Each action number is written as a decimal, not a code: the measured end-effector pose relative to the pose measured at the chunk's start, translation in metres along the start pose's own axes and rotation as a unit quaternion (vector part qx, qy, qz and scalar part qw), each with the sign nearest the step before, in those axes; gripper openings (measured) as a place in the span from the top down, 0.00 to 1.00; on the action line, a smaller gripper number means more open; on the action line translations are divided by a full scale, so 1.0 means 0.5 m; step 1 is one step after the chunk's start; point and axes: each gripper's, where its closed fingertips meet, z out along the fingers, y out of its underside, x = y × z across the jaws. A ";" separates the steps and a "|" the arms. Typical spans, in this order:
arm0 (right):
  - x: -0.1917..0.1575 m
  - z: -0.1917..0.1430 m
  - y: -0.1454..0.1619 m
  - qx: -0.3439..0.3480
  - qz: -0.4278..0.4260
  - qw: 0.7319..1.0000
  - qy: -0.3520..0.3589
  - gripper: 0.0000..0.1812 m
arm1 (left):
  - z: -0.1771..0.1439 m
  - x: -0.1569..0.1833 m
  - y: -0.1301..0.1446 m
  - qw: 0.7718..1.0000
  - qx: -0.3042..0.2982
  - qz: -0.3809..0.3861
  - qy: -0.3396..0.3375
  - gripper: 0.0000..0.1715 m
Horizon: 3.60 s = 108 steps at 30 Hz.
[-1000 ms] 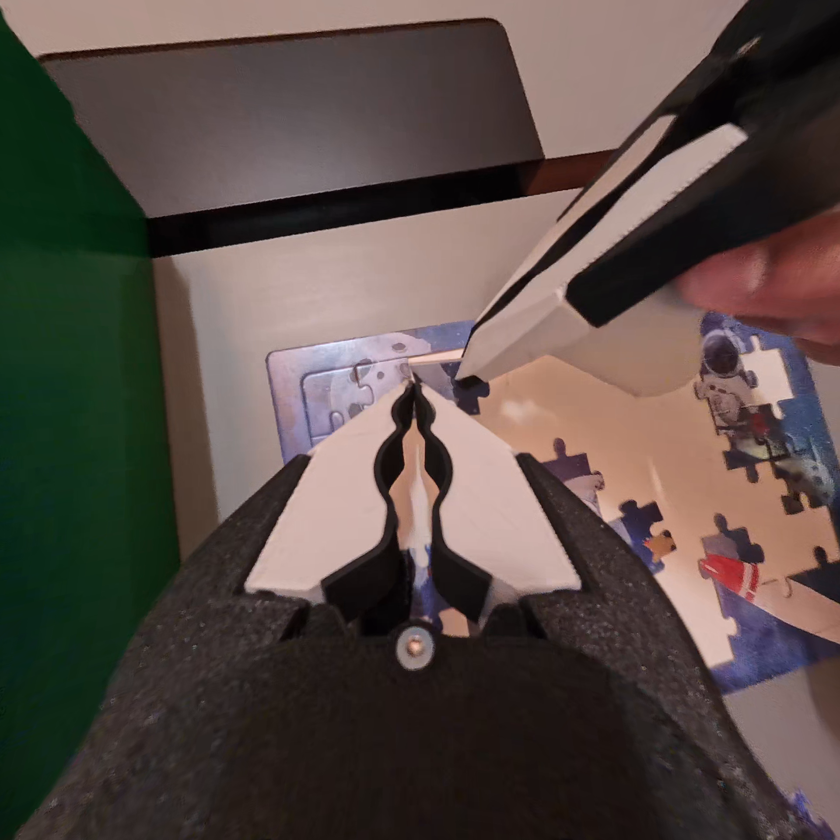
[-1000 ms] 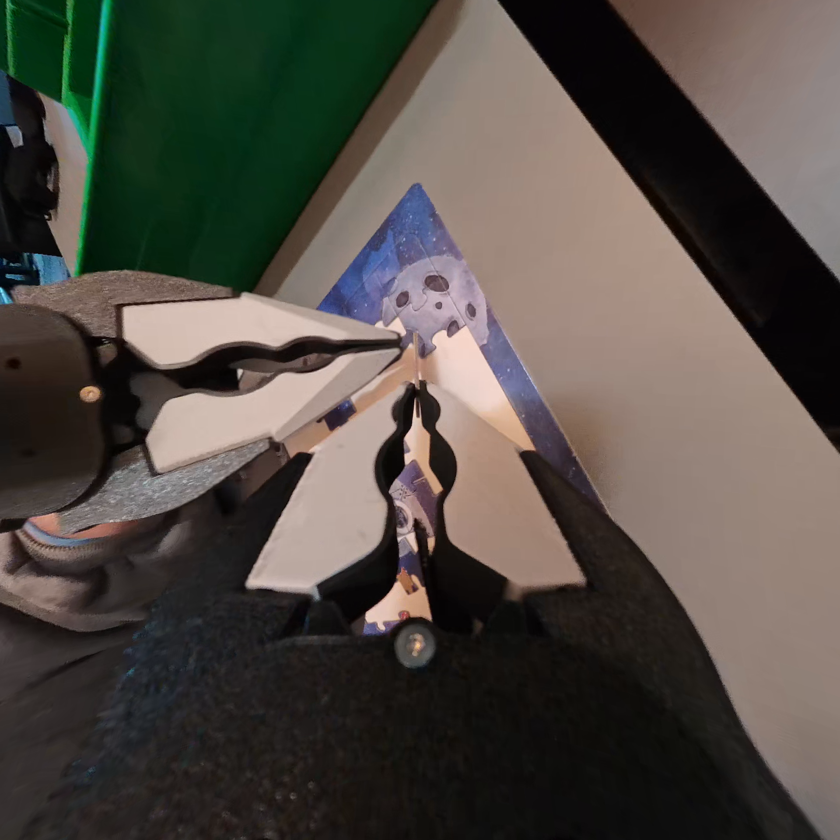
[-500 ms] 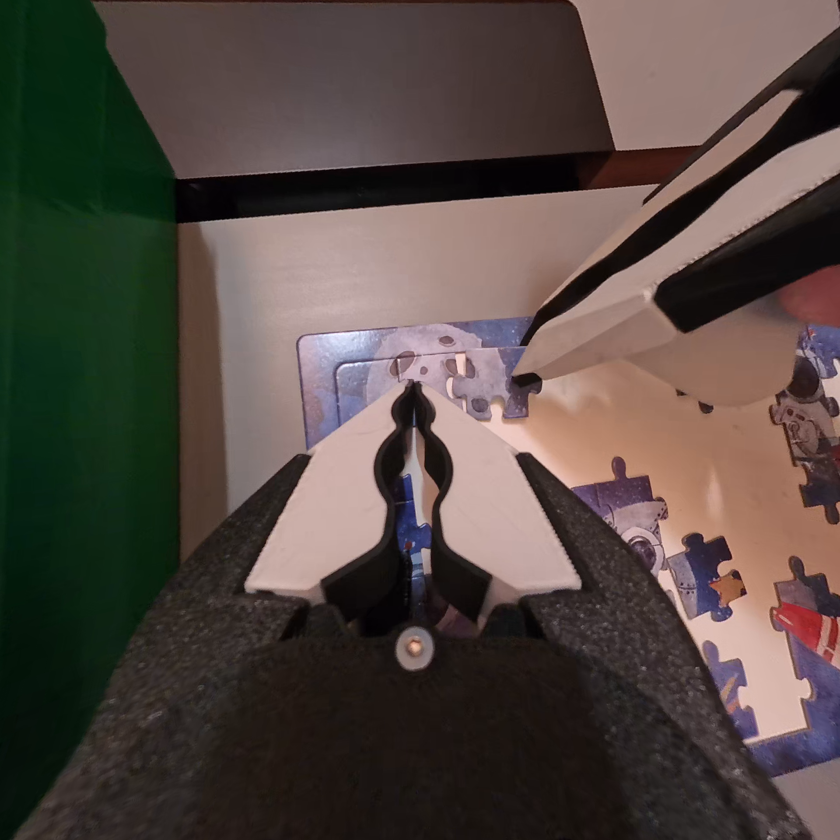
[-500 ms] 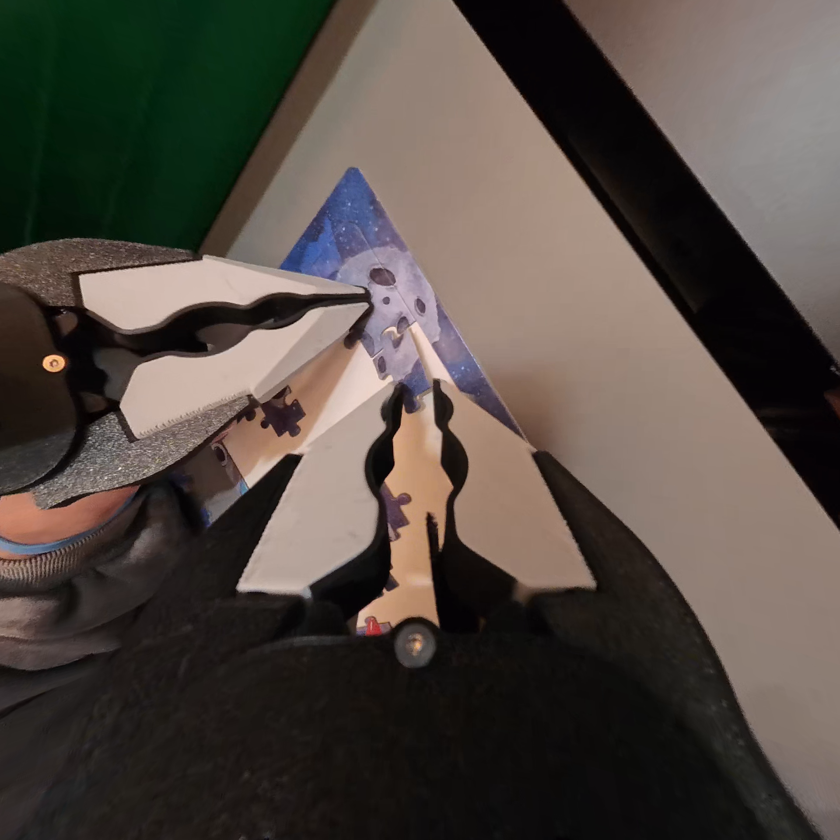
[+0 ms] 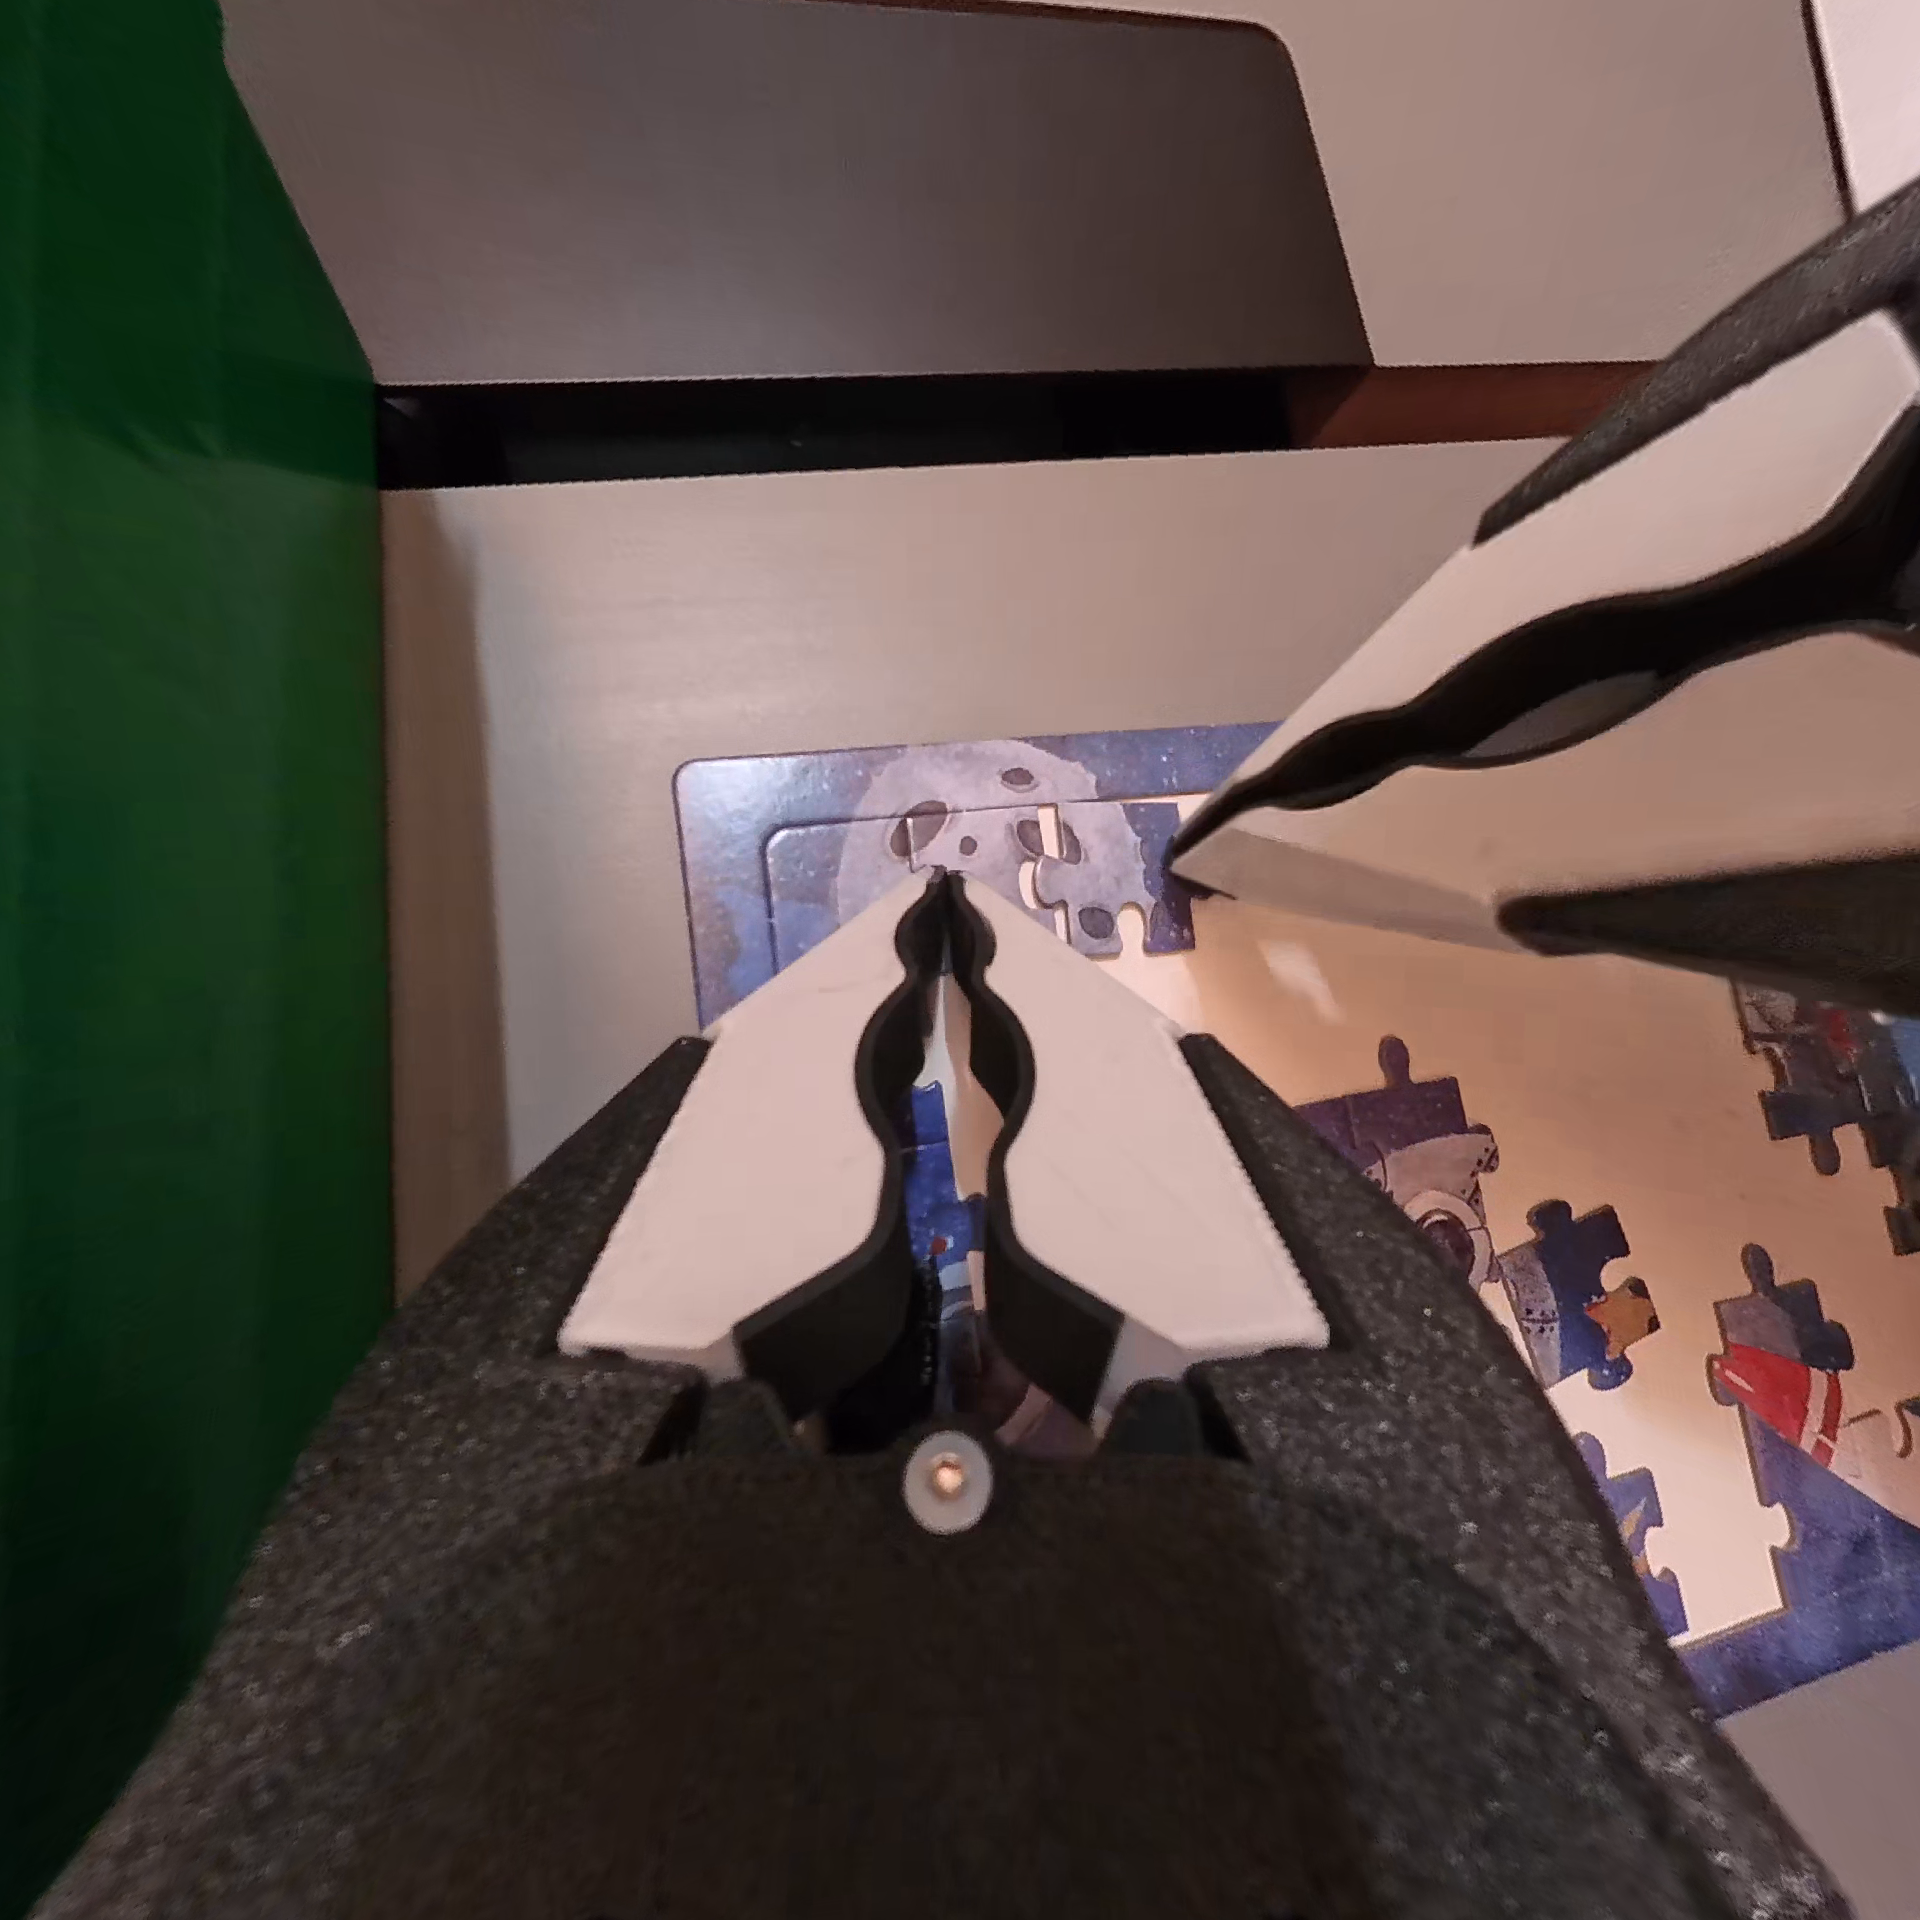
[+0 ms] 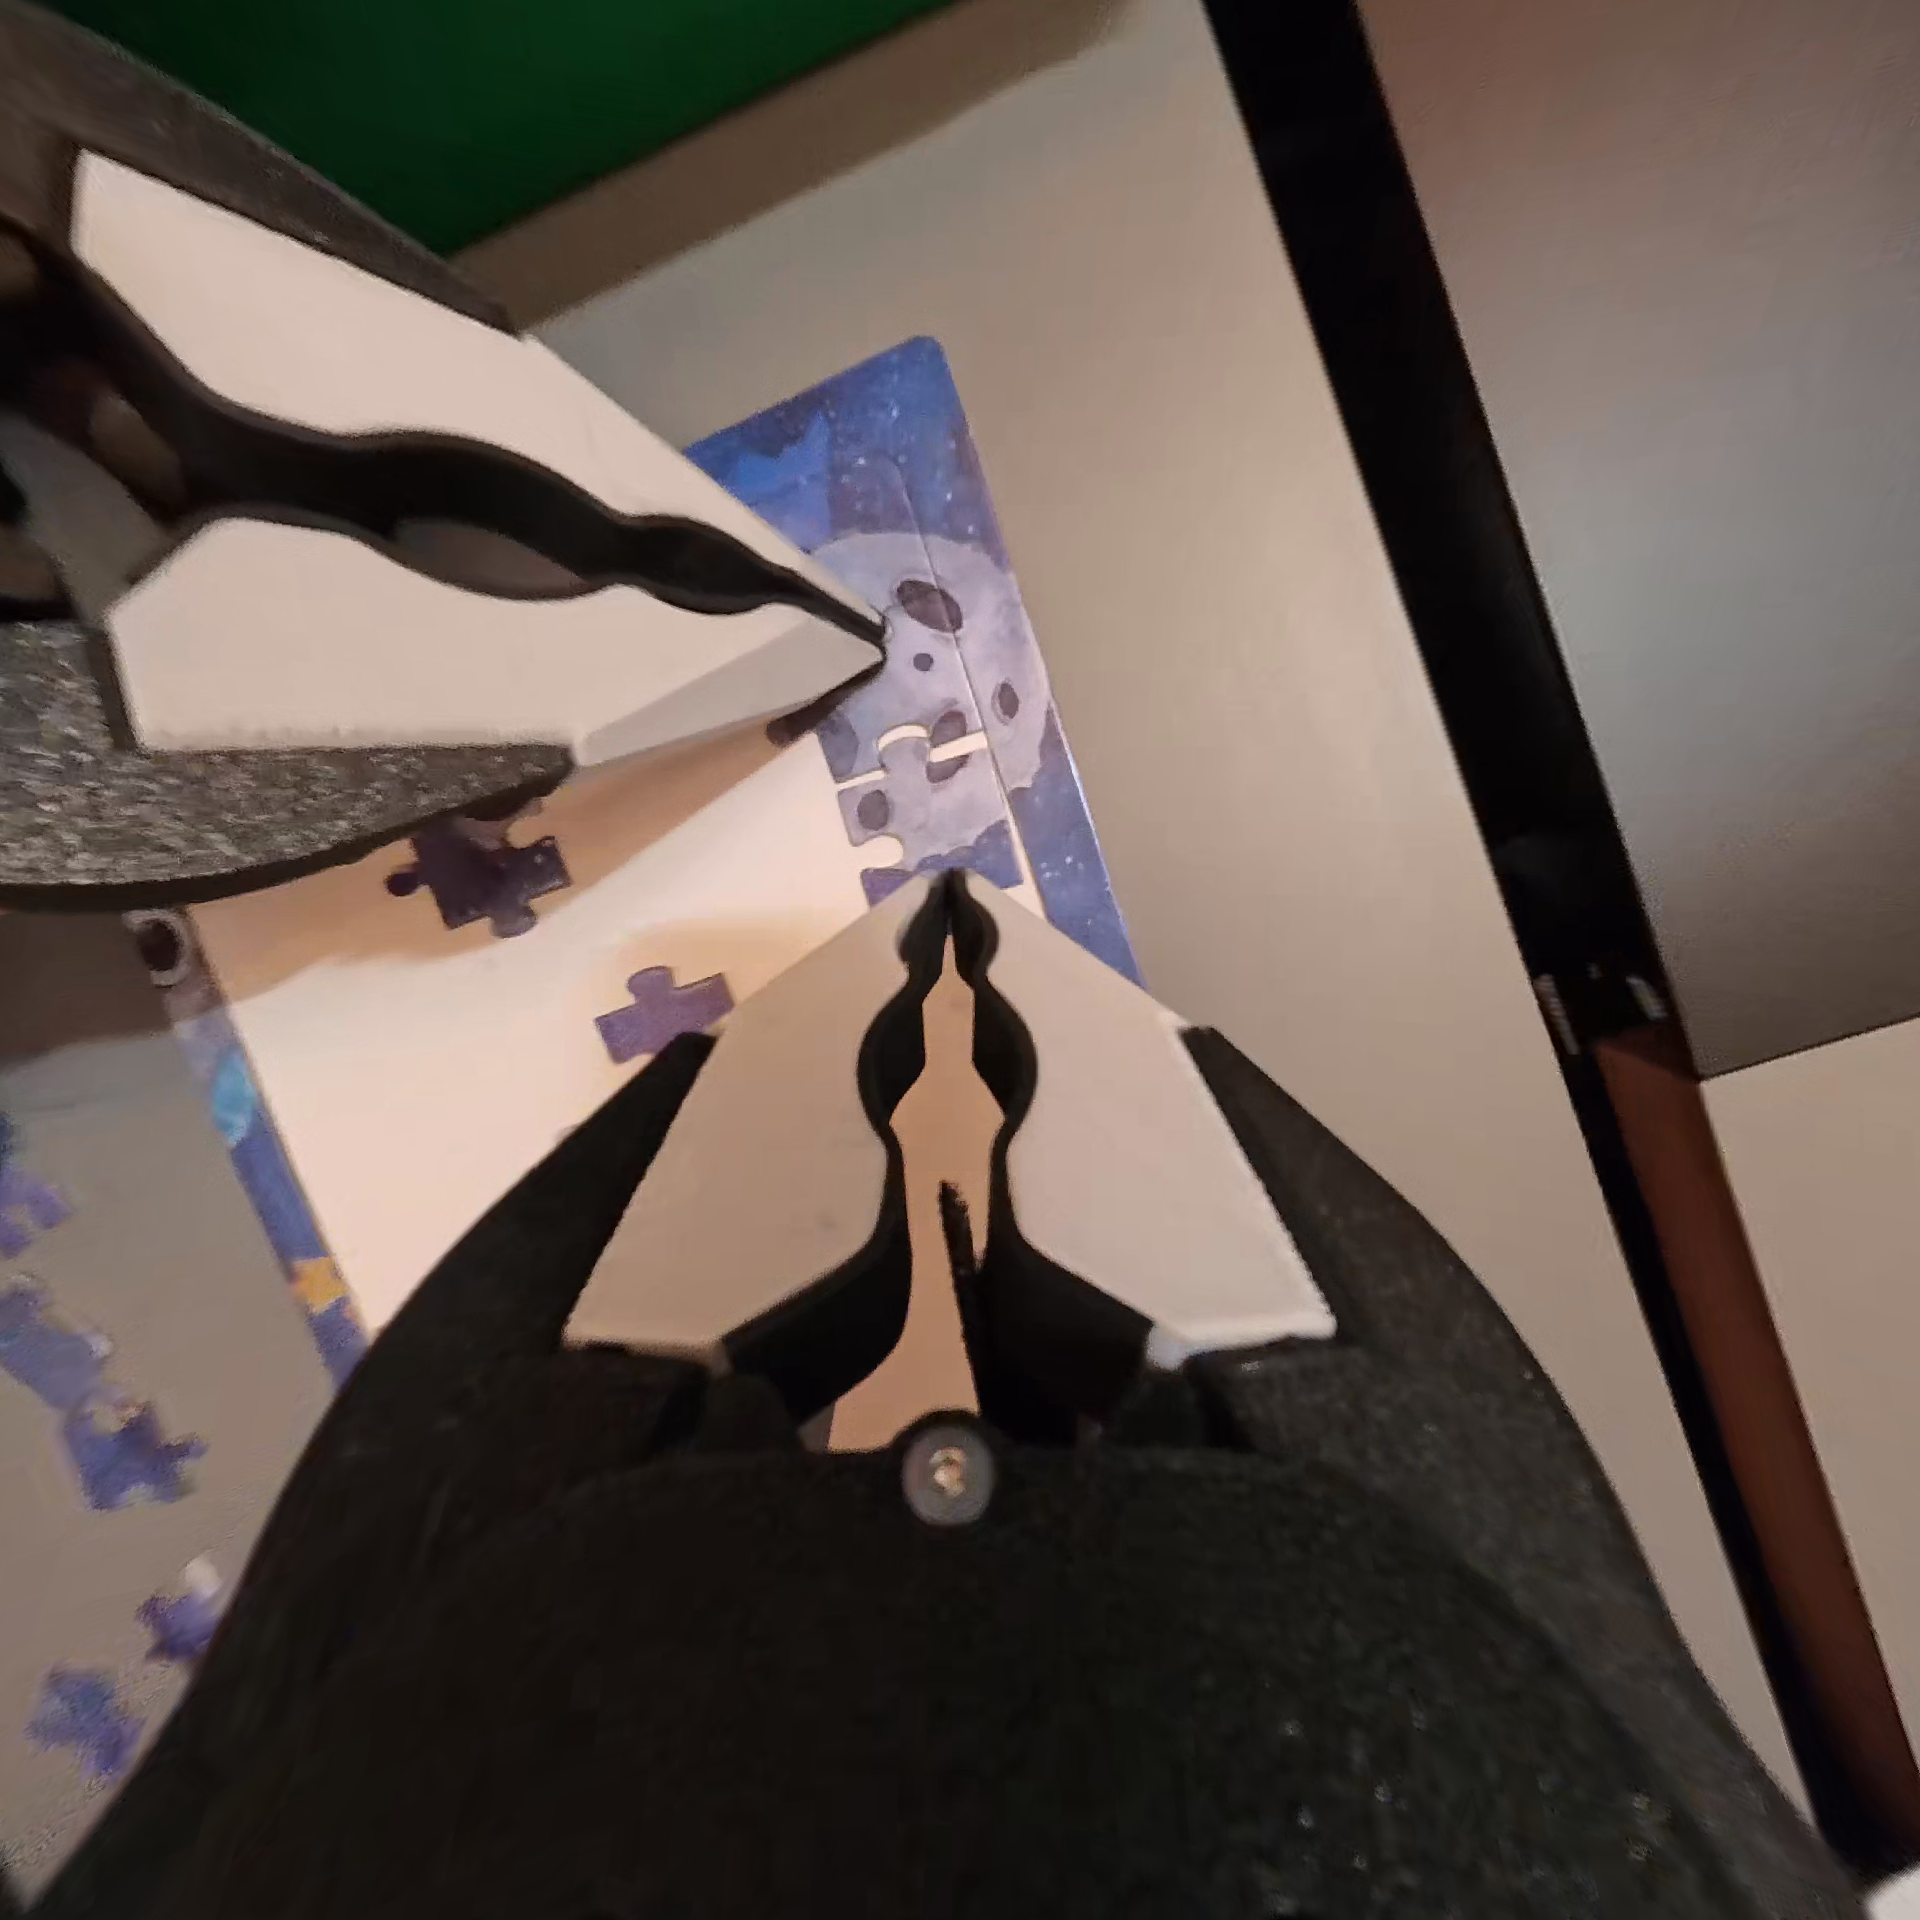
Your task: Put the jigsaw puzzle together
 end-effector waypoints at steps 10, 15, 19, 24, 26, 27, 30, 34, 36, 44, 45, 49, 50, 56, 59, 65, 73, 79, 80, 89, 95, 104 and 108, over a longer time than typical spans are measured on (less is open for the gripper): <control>-0.008 0.004 -0.021 0.030 -0.011 0.999 0.009 1.00 | 0.000 0.000 -0.001 0.999 0.010 -0.030 0.033 1.00; -0.022 0.010 -0.034 0.045 -0.029 0.998 0.021 1.00 | -0.001 0.000 -0.001 0.998 0.011 -0.038 0.041 1.00; -0.019 0.020 -0.031 0.041 -0.035 0.998 0.038 1.00 | -0.001 0.000 0.000 0.999 0.010 -0.030 0.034 1.00; -0.028 0.015 -0.041 0.031 -0.064 0.996 0.055 1.00 | -0.001 0.000 0.000 0.999 0.011 -0.034 0.038 1.00; -0.033 0.006 -0.059 0.061 -0.048 0.996 0.051 1.00 | -0.002 0.000 0.000 0.999 0.012 -0.034 0.039 1.00; -0.030 0.005 -0.064 0.070 -0.046 0.995 0.056 1.00 | -0.002 0.000 0.000 0.999 0.012 -0.035 0.040 1.00; -0.027 0.028 -0.050 0.059 -0.048 0.996 0.056 1.00 | -0.002 0.000 0.000 0.998 0.012 -0.037 0.042 1.00; -0.023 0.027 -0.049 0.047 -0.053 0.996 0.062 1.00 | -0.002 0.000 0.000 0.998 0.012 -0.037 0.042 1.00; -0.028 0.012 -0.062 0.072 -0.051 0.994 0.060 1.00 | -0.002 0.000 0.000 0.998 0.012 -0.037 0.042 1.00; -0.040 0.008 -0.039 0.085 -0.050 0.994 0.047 1.00 | -0.003 0.000 0.000 0.998 0.012 -0.039 0.045 1.00; -0.043 0.023 -0.028 0.073 -0.055 0.995 0.048 1.00 | -0.003 0.000 0.000 0.998 0.012 -0.040 0.046 1.00; -0.042 0.020 -0.030 0.076 -0.063 0.993 0.058 1.00 | -0.003 0.000 0.000 0.998 0.013 -0.040 0.046 1.00; -0.037 0.012 -0.034 0.083 -0.063 0.992 0.063 1.00 | -0.003 0.000 0.000 0.998 0.013 -0.040 0.046 1.00; 0.004 -0.013 -0.022 0.103 -0.022 0.991 0.082 1.00 | -0.003 0.000 0.000 0.998 0.012 -0.041 0.048 1.00; 0.005 0.006 -0.008 0.099 -0.028 0.991 0.084 1.00 | -0.003 0.000 0.000 0.998 0.012 -0.040 0.046 1.00; 0.008 -0.010 -0.021 0.104 -0.026 0.990 0.090 1.00 | -0.004 0.001 0.000 0.998 0.013 -0.042 0.049 1.00; -0.005 0.001 -0.011 0.067 -0.030 0.994 0.077 1.00 | -0.004 0.002 0.000 0.998 0.013 -0.042 0.050 1.00; -0.068 -0.241 -0.090 0.217 -0.050 0.972 0.078 1.00 | -0.005 0.003 0.000 0.998 0.013 -0.043 0.048 1.00; -0.090 -0.286 -0.083 0.234 -0.056 0.968 0.069 1.00 | -0.006 0.003 0.000 0.998 0.009 -0.047 0.046 1.00; -0.235 -0.485 0.217 0.302 -0.017 0.953 0.028 0.90 | -0.215 0.059 -0.138 0.991 0.135 0.002 0.023 0.92; -0.196 -0.512 0.520 0.272 0.089 0.950 0.129 0.83 | -0.348 0.142 -0.056 0.987 0.124 0.100 0.009 0.90; -0.217 -0.508 0.807 0.239 0.222 0.937 0.122 0.81 | -0.331 0.302 0.262 0.984 0.059 0.144 0.084 0.90; -0.220 -0.446 0.785 0.198 0.197 0.952 0.123 0.79 | -0.322 0.384 0.275 0.980 0.072 0.143 0.119 0.90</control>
